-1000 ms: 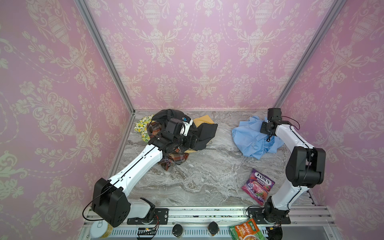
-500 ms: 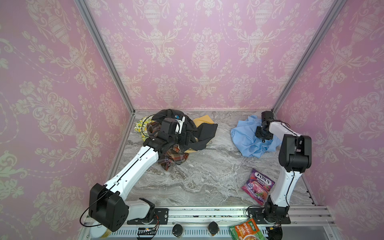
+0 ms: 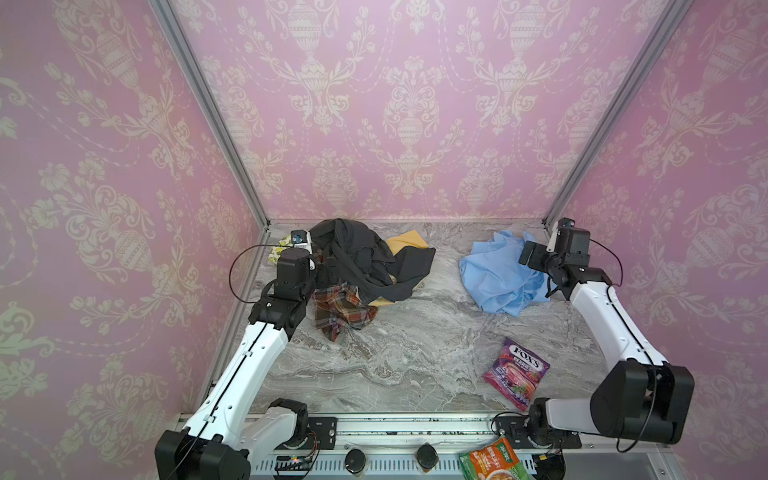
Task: Pick out a specific cloth from the pile
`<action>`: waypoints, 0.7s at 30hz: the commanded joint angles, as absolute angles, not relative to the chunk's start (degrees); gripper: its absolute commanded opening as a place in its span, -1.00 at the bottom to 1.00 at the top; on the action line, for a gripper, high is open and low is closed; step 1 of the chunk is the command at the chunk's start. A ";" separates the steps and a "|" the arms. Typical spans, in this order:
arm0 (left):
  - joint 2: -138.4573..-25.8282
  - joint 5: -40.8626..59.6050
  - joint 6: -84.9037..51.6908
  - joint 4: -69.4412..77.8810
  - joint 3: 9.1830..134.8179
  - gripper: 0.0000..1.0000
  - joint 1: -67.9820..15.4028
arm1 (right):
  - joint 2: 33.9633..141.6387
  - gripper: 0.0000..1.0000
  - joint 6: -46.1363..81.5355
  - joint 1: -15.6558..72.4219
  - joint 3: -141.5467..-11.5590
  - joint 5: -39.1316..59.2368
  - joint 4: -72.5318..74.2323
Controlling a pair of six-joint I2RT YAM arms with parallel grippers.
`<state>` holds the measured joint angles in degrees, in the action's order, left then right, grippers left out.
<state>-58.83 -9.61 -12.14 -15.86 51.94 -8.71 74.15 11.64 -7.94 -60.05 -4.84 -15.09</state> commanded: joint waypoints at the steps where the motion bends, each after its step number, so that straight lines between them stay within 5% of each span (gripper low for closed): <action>1: -55.74 -14.44 -15.77 -10.61 46.28 0.99 -5.42 | 67.91 1.00 10.49 -6.20 -52.30 -1.56 -5.69; 8: -56.16 -20.80 -15.10 4.38 30.49 0.99 -0.37 | 61.70 1.00 10.27 -2.65 -34.27 -1.99 13.26; 21: -76.87 -11.71 -5.67 31.88 21.52 0.99 2.30 | 77.22 0.99 3.16 3.94 -21.82 -8.88 40.07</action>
<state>-73.97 -15.33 -8.75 23.99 22.11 1.45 76.62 6.04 2.94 -21.87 -5.93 32.80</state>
